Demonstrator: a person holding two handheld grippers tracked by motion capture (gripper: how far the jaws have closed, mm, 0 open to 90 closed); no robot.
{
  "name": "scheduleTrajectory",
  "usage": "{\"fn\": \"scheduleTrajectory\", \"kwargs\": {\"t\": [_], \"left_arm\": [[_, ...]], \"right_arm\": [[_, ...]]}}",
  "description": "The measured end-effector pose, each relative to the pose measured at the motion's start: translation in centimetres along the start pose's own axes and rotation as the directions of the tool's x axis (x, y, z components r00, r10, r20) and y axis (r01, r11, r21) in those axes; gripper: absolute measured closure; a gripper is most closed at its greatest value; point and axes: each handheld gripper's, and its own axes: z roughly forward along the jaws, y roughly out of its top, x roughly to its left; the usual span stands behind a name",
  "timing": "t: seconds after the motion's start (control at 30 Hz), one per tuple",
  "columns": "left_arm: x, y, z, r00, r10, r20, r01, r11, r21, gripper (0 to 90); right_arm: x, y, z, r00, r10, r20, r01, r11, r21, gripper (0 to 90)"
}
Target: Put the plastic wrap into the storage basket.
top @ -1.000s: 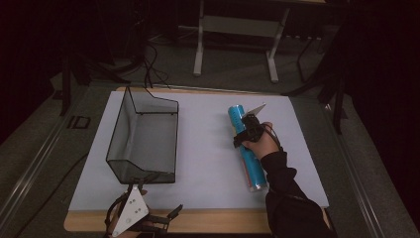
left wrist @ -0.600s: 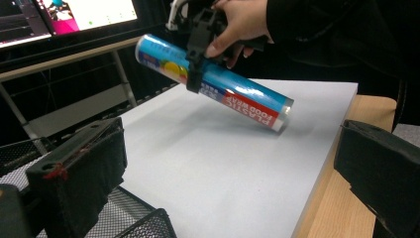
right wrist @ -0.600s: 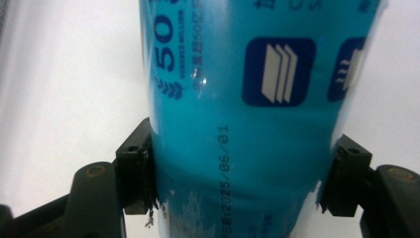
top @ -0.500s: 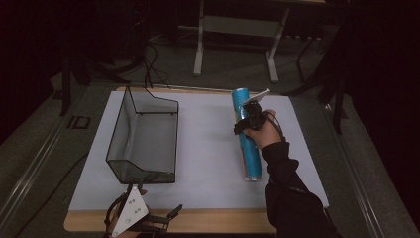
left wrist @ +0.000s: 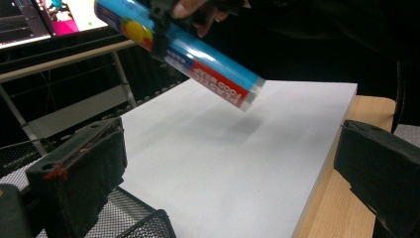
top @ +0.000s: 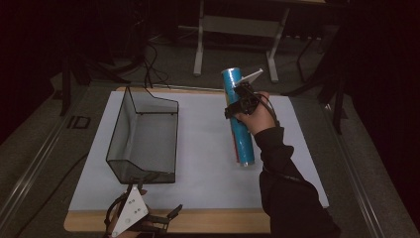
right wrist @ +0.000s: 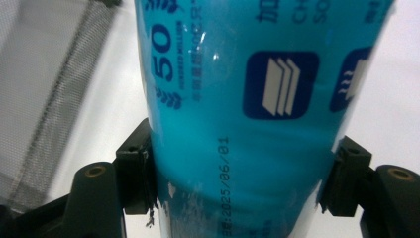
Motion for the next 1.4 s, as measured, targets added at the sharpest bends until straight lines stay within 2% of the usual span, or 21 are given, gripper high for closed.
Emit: {"fn": "scheduleTrajectory", "kwargs": {"t": [0.23, 0.33, 0.4, 0.5, 0.67, 0.77, 0.8, 0.83, 0.87, 0.97, 1.0, 1.13, 1.17, 1.2, 1.33, 1.4], "left_arm": [[0.0, 0.0, -0.1, 1.0000, 0.000, 0.001, 0.000, 1.0000, -0.006, 0.5], [0.0, 0.1, -0.2, 1.0000, 0.001, 0.003, -0.001, 1.0000, -0.009, 0.5], [0.0, 0.1, -0.2, 1.0000, 0.001, 0.003, -0.001, 0.9999, -0.010, 0.5], [0.0, 0.1, -0.3, 1.0000, 0.000, 0.004, 0.000, 0.9999, -0.013, 0.5], [0.0, 0.1, -0.3, 1.0000, -0.003, 0.007, 0.003, 0.9998, -0.018, 0.5], [0.0, 0.1, -0.3, 1.0000, -0.002, 0.007, 0.002, 0.9998, -0.017, 0.5], [0.0, 0.2, -0.3, 1.0000, -0.003, 0.007, 0.003, 0.9998, -0.018, 0.5], [0.0, 0.2, -0.3, 1.0000, -0.003, 0.007, 0.003, 0.9998, -0.018, 0.5], [0.0, 0.2, -0.3, 1.0000, -0.003, 0.007, 0.003, 0.9998, -0.019, 0.5], [0.0, 0.2, -0.4, 1.0000, 0.000, 0.002, 0.000, 0.9998, -0.020, 0.5], [0.1, 0.2, -0.4, 1.0000, -0.005, -0.001, 0.005, 0.9998, -0.020, 0.5], [0.1, 0.2, -0.5, 1.0000, -0.005, -0.007, 0.005, 0.9997, -0.024, 0.5], [0.1, 0.2, -0.5, 1.0000, -0.005, -0.007, 0.005, 0.9997, -0.024, 0.5], [0.1, 0.2, -0.5, 1.0000, -0.002, -0.008, 0.002, 0.9997, -0.024, 0.5], [0.1, 0.2, -0.6, 0.9999, 0.002, -0.014, -0.003, 0.9997, -0.025, 0.5], [0.1, 0.3, -0.7, 0.9999, 0.003, -0.017, -0.003, 0.9996, -0.028, 0.5]], "right_arm": [[2.0, 1.6, -1.5, 0.9995, -0.031, 0.002, 0.031, 0.999, -0.031, 31.7], [3.2, 2.3, -2.2, 0.9986, -0.051, -0.012, 0.050, 0.996, -0.070, 31.8], [3.6, 2.5, -2.3, 0.9982, -0.058, -0.014, 0.056, 0.995, -0.076, 31.8], [4.5, 2.9, -2.9, 0.9963, -0.076, -0.039, 0.071, 0.991, -0.116, 31.8], [5.7, 3.3, -3.3, 0.9936, -0.102, -0.049, 0.092, 0.980, -0.177, 31.8], [6.3, 3.5, -3.3, 0.9918, -0.113, -0.060, 0.100, 0.978, -0.183, 31.8], [6.9, 3.6, -3.3, 0.9905, -0.121, -0.067, 0.105, 0.975, -0.195, 31.8], [6.9, 3.6, -3.3, 0.9905, -0.121, -0.067, 0.105, 0.975, -0.195, 31.8], [7.7, 3.9, -3.3, 0.9888, -0.129, -0.075, 0.111, 0.972, -0.205, 31.8], [8.3, 4.2, -3.4, 0.9870, -0.138, -0.083, 0.118, 0.971, -0.209, 31.8], [9.1, 4.4, -3.4, 0.9844, -0.145, -0.100, 0.120, 0.968, -0.219, 31.8], [10.7, 4.7, -3.2, 0.9768, -0.162, -0.140, 0.126, 0.964, -0.234, 31.8], [10.7, 4.7, -3.2, 0.9768, -0.162, -0.140, 0.126, 0.964, -0.234, 31.8], [11.6, 4.9, -2.8, 0.9722, -0.178, -0.152, 0.137, 0.960, -0.243, 31.8], [12.7, 5.1, -2.4, 0.9685, -0.178, -0.174, 0.132, 0.959, -0.250, 31.8], [14.0, 5.3, -1.8, 0.9631, -0.170, -0.208, 0.113, 0.959, -0.261, 31.8]]}}
